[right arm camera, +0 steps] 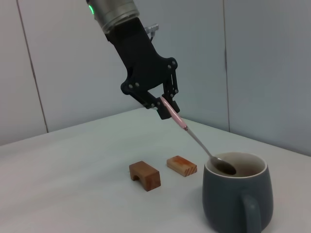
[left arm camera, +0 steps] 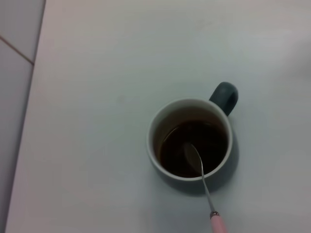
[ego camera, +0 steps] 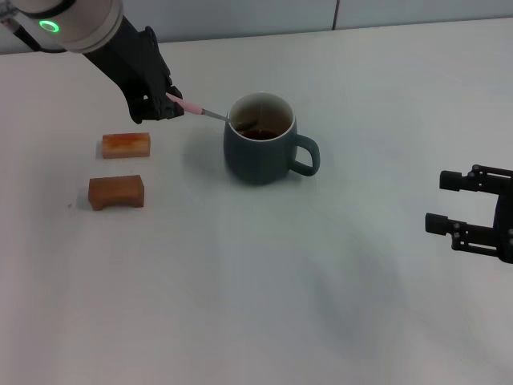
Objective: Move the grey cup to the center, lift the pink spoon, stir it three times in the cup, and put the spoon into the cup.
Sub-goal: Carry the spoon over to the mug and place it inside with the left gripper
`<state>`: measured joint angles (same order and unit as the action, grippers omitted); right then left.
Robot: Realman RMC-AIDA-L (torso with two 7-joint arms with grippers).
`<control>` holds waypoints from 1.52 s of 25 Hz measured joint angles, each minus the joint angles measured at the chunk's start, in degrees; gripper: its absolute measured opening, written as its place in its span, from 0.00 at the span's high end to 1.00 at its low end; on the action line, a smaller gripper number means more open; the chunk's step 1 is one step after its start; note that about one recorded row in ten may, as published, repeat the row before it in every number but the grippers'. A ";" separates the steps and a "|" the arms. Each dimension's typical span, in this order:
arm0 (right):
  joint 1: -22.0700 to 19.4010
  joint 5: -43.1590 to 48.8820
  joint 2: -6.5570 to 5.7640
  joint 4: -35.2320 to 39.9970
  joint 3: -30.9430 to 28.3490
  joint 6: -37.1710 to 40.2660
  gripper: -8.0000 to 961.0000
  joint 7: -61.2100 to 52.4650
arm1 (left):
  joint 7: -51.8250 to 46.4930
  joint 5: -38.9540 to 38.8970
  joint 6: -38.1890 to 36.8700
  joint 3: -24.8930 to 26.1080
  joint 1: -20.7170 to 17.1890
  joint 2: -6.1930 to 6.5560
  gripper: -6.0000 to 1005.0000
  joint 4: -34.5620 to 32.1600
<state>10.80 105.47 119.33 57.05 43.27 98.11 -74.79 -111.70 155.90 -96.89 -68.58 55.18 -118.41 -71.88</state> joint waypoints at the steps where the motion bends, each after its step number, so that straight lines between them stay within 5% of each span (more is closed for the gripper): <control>1: 0.01 0.00 0.01 -0.17 0.04 -0.03 0.29 0.00 | 0.00 0.34 0.30 0.03 0.00 0.01 0.83 -0.01; 38: 0.28 0.70 -0.06 -0.46 0.06 0.03 0.29 0.01 | -1.52 -0.61 0.47 -0.61 0.88 -0.30 0.82 0.03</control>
<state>11.08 106.17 119.27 56.60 43.33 98.14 -74.78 -113.23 155.29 -96.43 -69.19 56.05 -118.71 -71.85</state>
